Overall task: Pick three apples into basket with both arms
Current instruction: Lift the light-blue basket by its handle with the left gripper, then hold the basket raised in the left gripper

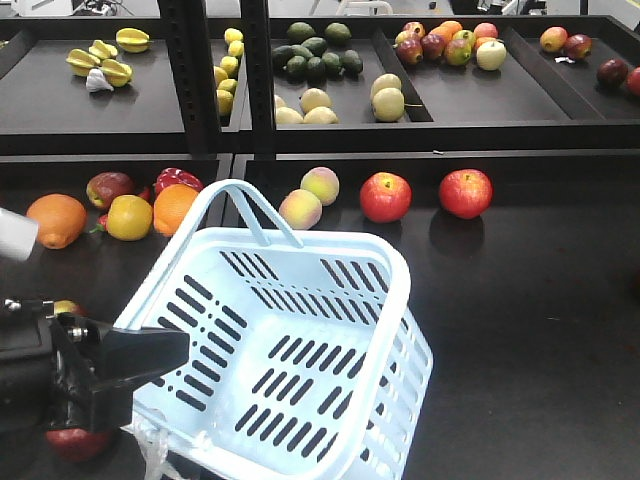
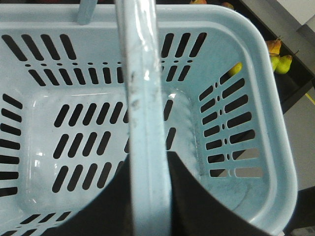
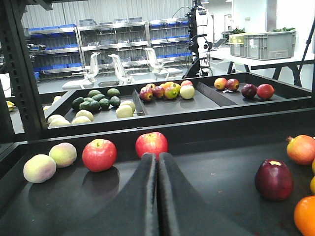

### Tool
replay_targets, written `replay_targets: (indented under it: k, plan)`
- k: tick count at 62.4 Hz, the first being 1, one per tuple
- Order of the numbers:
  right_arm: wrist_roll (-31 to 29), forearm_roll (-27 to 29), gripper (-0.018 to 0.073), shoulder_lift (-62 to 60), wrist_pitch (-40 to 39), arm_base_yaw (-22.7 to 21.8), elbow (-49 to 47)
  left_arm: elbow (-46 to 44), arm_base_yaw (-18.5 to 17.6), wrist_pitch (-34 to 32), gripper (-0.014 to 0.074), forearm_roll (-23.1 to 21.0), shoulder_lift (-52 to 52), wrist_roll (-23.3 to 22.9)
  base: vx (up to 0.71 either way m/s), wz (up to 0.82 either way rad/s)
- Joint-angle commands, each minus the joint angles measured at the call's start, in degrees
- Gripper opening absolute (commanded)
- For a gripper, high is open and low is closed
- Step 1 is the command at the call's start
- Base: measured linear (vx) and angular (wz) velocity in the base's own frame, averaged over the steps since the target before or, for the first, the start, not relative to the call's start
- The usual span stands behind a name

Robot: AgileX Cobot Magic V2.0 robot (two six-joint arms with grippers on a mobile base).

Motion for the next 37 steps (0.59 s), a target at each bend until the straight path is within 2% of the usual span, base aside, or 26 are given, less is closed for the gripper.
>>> replay_targets:
  k: [1,37]
  plan:
    - [-0.6,-0.3,-0.0004,-0.6,-4.1,-0.3,0.8,-1.8,-0.3,-0.9,-0.0007,-3.2,-0.8,0.2,0.00,0.00]
    - [-0.6,-0.3,-0.0004,-0.6,-4.1,-0.3,0.8,-1.8,-0.3,0.3,-0.0007,-3.2,-0.8,0.2,0.00,0.00]
